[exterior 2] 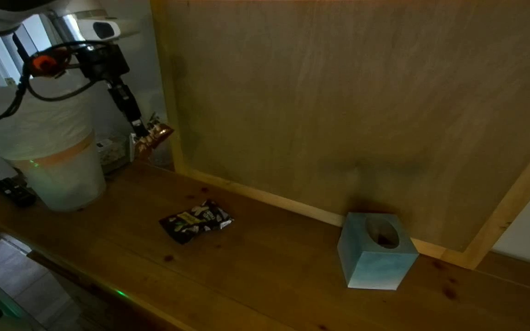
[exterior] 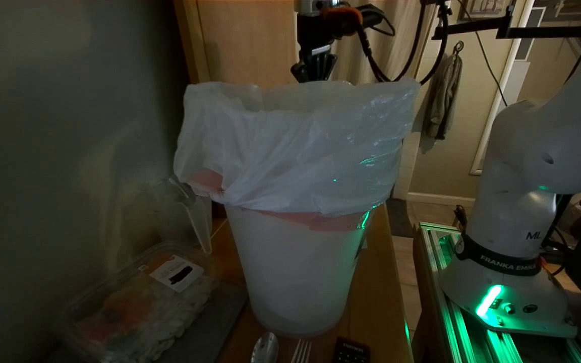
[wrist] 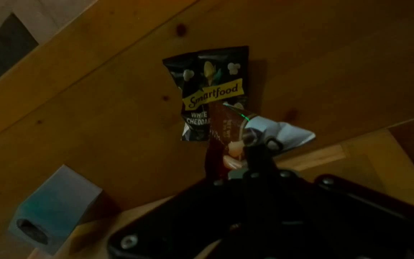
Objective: Put the brown packet inside the bucket on the left
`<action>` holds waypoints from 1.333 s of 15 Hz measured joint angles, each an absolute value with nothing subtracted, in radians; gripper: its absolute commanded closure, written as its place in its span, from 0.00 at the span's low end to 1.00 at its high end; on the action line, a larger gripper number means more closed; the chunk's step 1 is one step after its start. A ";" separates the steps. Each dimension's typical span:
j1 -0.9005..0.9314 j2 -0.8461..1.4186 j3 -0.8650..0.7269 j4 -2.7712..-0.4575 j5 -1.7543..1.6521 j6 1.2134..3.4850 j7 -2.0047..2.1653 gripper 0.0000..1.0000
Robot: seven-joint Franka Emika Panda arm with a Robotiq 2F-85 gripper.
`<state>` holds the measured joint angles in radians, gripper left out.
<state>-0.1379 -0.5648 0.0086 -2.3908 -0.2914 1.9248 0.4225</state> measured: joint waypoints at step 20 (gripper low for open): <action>0.192 -0.738 0.030 -2.374 -0.049 2.000 -0.142 1.00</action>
